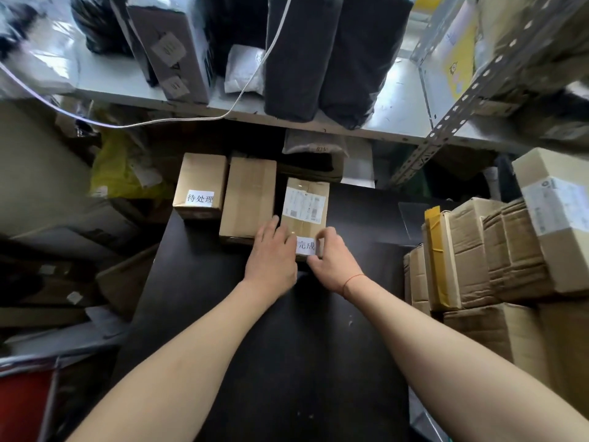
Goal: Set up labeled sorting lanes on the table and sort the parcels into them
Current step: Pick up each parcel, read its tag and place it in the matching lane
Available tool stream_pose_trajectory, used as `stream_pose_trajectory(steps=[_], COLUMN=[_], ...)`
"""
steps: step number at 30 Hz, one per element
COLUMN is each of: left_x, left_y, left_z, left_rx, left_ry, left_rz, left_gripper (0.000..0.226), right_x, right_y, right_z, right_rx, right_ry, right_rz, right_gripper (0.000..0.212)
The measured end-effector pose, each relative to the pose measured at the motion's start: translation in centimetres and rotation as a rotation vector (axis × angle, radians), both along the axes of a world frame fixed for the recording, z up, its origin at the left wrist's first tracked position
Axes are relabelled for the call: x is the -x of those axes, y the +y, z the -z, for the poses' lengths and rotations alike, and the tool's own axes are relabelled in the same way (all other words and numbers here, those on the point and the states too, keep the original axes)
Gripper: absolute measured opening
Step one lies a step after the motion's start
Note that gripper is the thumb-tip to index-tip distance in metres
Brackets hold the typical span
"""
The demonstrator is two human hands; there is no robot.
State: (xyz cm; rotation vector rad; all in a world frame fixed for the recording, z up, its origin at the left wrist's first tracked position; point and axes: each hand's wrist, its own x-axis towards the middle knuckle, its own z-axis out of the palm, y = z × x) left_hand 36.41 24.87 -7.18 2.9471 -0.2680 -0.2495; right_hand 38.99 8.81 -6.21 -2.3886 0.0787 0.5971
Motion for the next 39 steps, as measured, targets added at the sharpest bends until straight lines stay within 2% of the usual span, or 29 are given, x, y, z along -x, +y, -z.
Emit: stream_pose_trajectory(steps=[2,5,7,9,12,17,20,25,28,39], left_x=[0.9,1.6,1.7,1.8,1.7,2.1,3.0,5.9,7.0,9.7], left_y=[-0.6,-1.0,-1.1,-1.2,-0.6,1.0,2.2,3.3,3.1,2.8], left_z=[0.0,-0.2,-0.5,-1.6,-3.9,-6.4,-7.6,-10.5,-11.3,-15.6], left_rx=[0.149,0.378,0.499,0.648,0.78,0.9,1.062,1.365,1.435,1.428], left_ry=[0.017,0.059,0.063,0.051,0.096,0.167,0.19,0.312,0.299,0.222], left_rz=[-0.05,-0.175,-0.282,-0.396,-0.493,-0.553,-0.611,-0.577,-0.546,-0.46], left_gripper=[0.045,0.035,0.033,0.033,0.044,0.034,0.029,0.048,0.049,0.05], right_x=[0.4,0.6,0.7,1.0,1.5,2.9,3.8,5.9,7.3,12.2], right_y=[-0.1,-0.5,-0.8,-1.1,-1.5,-2.0,-2.1,-1.6,-1.3,-2.8], right_z=[-0.2,-0.2,-0.1,-0.6,-1.8,-3.8,-5.5,-8.8,-10.8,-16.9], right_rx=[-0.098,-0.305,-0.357,-0.359,-0.475,-0.673,-0.815,-0.929,-0.907,-0.812], right_ry=[0.063,0.256,0.314,0.287,0.28,0.342,0.322,0.286,0.23,0.105], right_rz=[0.176,0.388,0.418,0.446,0.487,0.489,0.535,0.539,0.53,0.412], right_gripper=[0.036,0.039,0.041,0.038,0.03,0.034,0.037,0.039,0.038,0.033])
